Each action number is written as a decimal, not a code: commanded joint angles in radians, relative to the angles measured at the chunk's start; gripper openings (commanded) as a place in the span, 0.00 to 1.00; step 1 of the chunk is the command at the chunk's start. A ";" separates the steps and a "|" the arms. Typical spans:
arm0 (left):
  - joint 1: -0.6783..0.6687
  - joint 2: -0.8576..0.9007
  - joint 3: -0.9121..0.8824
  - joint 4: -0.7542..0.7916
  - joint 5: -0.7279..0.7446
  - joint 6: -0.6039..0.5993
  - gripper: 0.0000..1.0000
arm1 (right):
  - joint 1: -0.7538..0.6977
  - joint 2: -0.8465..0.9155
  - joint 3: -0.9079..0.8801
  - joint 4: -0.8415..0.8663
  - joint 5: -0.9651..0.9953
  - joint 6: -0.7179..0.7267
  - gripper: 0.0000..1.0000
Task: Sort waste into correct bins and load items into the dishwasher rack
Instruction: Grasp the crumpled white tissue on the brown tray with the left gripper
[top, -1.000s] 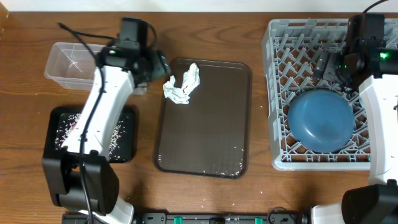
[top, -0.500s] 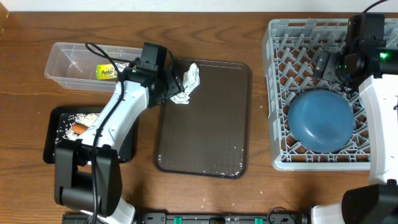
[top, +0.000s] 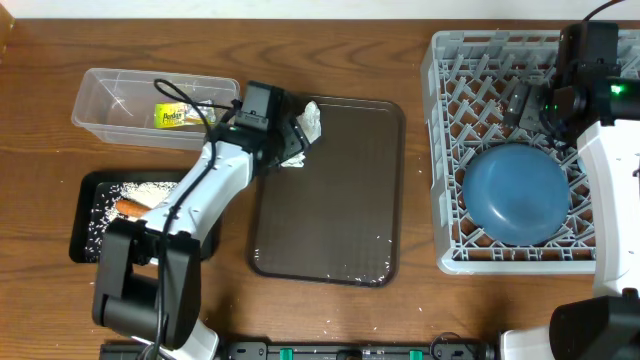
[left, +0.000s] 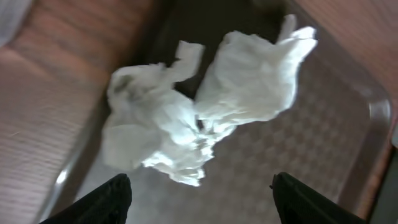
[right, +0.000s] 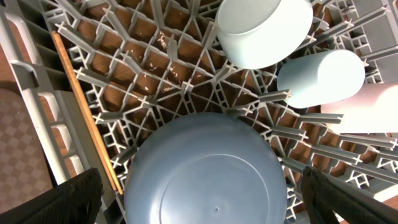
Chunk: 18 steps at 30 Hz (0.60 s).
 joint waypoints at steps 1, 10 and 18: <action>-0.007 0.040 -0.002 0.005 -0.006 -0.013 0.75 | -0.001 0.002 -0.003 0.000 0.016 -0.013 0.99; -0.007 0.054 -0.002 0.002 -0.059 -0.016 0.75 | -0.001 0.002 -0.003 0.000 0.016 -0.013 0.99; -0.017 0.084 -0.004 -0.008 -0.071 -0.029 0.71 | -0.001 0.002 -0.003 0.000 0.016 -0.013 0.99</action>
